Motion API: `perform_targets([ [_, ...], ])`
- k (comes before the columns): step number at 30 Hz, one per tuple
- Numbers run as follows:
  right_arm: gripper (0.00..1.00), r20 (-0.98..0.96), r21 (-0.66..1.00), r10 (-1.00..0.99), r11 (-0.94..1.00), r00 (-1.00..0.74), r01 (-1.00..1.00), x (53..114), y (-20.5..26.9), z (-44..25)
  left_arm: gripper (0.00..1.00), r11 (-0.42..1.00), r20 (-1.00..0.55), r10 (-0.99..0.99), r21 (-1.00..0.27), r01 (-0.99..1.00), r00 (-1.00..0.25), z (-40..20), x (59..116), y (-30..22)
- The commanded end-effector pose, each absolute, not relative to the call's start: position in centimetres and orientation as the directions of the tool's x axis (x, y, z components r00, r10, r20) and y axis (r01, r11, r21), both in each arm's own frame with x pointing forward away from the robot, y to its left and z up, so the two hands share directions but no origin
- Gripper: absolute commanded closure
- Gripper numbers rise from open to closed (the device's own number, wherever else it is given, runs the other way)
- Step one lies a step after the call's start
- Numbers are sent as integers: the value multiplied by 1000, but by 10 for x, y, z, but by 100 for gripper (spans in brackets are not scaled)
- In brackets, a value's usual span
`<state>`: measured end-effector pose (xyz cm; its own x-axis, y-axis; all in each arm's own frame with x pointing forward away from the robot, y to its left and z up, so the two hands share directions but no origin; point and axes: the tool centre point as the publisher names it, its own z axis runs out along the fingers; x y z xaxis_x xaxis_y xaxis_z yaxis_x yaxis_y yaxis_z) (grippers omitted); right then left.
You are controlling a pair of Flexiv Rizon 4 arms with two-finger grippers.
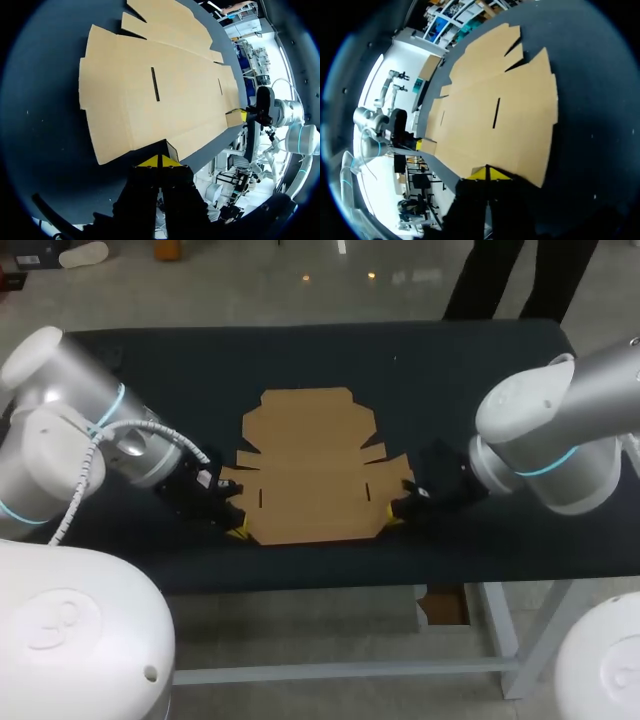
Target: Assemble the packaging by folding the flat box into shape, placing the metal phone stand inside, and closing the box properly
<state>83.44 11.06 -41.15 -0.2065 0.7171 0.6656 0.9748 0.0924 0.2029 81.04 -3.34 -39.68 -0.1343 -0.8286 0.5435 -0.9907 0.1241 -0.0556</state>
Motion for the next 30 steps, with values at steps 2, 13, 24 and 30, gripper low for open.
perform_targets([
  [2, 100, 639, 196, 742, 100, -204, 976, 836, 115, -407, 100, 127, 515, -847, -48, -991, -133, -394, 812, -39],
  [13, 100, 600, 189, 772, 119, -211, 975, 837, 121, -405, 100, 144, 487, -861, -45, -988, -148, -395, 811, -47],
  [24, 100, 562, 178, 801, 127, -207, 976, 835, 128, -407, 100, 161, 470, -867, -48, -986, -165, -395, 811, -54],
  [30, 100, 548, 178, 810, 132, -209, 975, 835, 130, -407, 100, 170, 465, -868, -48, -984, -172, -395, 812, -58],
])
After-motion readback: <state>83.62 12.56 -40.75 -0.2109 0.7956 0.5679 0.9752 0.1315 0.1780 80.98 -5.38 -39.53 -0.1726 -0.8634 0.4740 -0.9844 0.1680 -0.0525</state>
